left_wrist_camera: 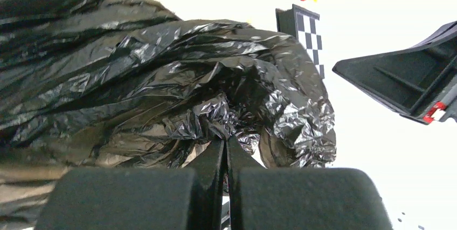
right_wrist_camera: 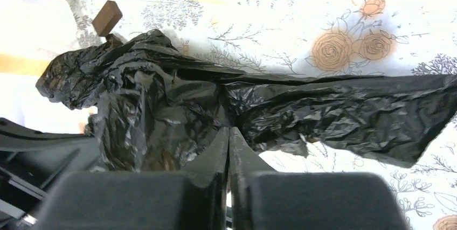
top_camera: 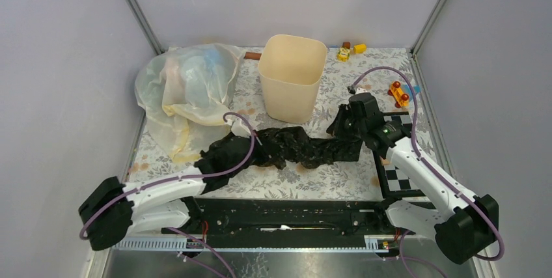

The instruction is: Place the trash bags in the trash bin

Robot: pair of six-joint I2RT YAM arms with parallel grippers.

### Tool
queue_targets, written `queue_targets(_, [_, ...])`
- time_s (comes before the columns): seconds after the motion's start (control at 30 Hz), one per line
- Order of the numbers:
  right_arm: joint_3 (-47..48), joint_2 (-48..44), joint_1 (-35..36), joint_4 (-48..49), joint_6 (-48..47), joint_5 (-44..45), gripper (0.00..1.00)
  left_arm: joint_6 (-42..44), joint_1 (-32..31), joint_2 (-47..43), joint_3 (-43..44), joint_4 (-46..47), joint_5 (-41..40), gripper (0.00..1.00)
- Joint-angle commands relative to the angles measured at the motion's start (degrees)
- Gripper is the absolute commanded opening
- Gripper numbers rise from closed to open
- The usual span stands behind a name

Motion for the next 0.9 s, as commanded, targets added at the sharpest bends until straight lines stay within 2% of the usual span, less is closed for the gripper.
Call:
queue_targets(0.0, [1.41, -1.73, -0.23, 1.04, -4.16, -2.45, 0.14, 6.59, 2.37, -6.33, -0.15, -8.66, 3.74, 0.0])
queue_targets(0.07, [0.83, -1.45, -0.19, 4.09, -6.41, -12.96, 0.44, 7.66, 2.44, -7.9, -0.03, -9.37, 4.82, 0.0])
queue_targets(0.13, [0.79, -0.93, -0.13, 5.56, -6.24, -18.78, 0.68, 8.29, 2.4, -8.69, -0.03, -9.35, 5.85, 0.0])
queue_targets(0.27, [0.81, -0.14, 0.99, 5.94, -6.92, -22.55, 0.81, 8.74, 2.42, -9.08, -0.03, -10.0, 6.4, 0.0])
queue_targets(0.4, [0.88, 1.88, 4.58, 5.58, -7.68, -21.87, 0.83, 8.47, 2.42, -8.91, -0.53, -9.41, 6.99, 0.0])
queue_targets(0.6, [1.4, 6.68, 9.12, 5.46, -7.53, -19.01, 0.69, 8.6, 2.39, -8.11, -0.87, -8.48, 8.53, 0.0])
queue_targets(0.67, [1.35, 7.72, 9.27, 5.41, -7.4, -19.0, 0.55, 9.02, 2.37, -8.09, -0.78, -8.89, 8.63, 0.0])
queue_targets(0.7, [1.45, 7.84, 9.3, 5.17, -7.43, -18.6, 0.42, 9.48, 2.38, -8.21, -0.74, -9.34, 8.54, 0.0])
queue_targets(0.77, [2.04, 7.59, 9.25, 3.77, -7.07, -14.8, 0.07, 10.6, 2.41, -8.29, 0.29, -13.47, 6.01, 0.0])
queue_targets(0.8, [2.73, 7.14, 9.15, 2.27, -6.71, -11.06, 0.0, 10.73, 2.41, -8.27, 1.64, -18.23, 2.94, 0.0])
queue_targets(0.87, [3.86, 5.48, 8.64, -0.82, -5.75, -1.19, 0.0, 11.45, 2.58, -8.23, 3.62, -24.58, -2.06, 0.0])
